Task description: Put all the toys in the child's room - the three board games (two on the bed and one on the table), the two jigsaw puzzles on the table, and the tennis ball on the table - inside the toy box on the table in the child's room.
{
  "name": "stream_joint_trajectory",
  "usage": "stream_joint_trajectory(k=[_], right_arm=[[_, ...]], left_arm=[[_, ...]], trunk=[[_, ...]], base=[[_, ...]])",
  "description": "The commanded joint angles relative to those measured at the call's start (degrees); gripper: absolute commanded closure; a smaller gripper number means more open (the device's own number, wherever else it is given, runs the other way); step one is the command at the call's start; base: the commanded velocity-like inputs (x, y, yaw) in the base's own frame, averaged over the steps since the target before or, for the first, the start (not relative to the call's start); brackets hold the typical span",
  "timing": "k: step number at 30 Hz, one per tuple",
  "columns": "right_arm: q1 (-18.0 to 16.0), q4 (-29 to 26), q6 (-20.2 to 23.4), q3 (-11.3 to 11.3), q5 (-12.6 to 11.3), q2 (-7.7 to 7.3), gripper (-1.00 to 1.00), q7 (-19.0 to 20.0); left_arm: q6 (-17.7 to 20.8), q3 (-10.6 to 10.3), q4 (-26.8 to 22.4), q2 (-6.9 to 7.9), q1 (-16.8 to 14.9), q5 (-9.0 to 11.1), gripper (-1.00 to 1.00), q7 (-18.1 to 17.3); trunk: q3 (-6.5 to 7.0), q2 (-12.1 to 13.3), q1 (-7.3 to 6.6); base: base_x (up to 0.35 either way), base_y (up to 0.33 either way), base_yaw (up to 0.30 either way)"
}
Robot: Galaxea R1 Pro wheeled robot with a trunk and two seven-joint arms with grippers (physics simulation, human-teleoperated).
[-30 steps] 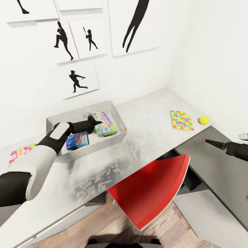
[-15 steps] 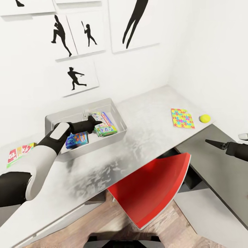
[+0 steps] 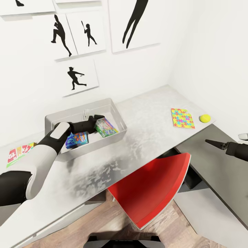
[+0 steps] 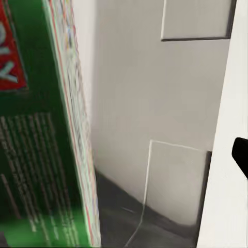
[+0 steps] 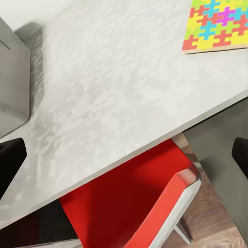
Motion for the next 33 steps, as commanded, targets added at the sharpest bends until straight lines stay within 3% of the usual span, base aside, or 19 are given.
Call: stream_joint_trajectory(k=[1,7,11,16,22,33], right_arm=[[-0.06,-0.01,0.26,-0.06,0.29,0.00,-1.00,0.40],[-0.06,-0.01,0.26,-0.06,0.29,0.00,-1.00,0.40],[-0.06,-0.01,0.26,-0.06,0.30,0.00,-1.00,0.40],[-0.06,-0.01,0.26,-0.06,0.29,0.00,-1.00,0.40],[-0.06,-0.01,0.26,-0.06,0.30,0.00,-1.00,0.40],[-0.06,-0.01,0.26,-0.06,0.31,0.00,-1.00,0.40]], left_arm=[[-0.04,-0.28,0.36,0.03,-0.09,-0.28,-1.00,-0.46],[0.05,-0.34,2.78,0.11,-0.36,-0.48,-1.00,0.06],[1.50,-0.06,3.21,0.71,-0.70,-1.86,-1.00,3.92],[4.35,0.13,3.28,1.37,-2.46,-2.22,-1.00,5.31],[5.91,0.20,3.29,1.32,-4.10,-1.99,-1.00,5.66],[6.36,0.44,3.33,0.92,-4.29,-1.60,-1.00,5.71]], trunk=[[-0.08,-0.10,0.03],[-0.08,-0.10,0.03],[-0.08,-0.10,0.03],[-0.08,-0.10,0.03],[-0.08,-0.10,0.03],[-0.08,-0.10,0.03]], base=[[0.000,0.000,0.000],[0.000,0.000,0.000],[0.000,0.000,0.000],[0.000,0.000,0.000],[0.000,0.000,0.000],[0.000,0.000,0.000]])
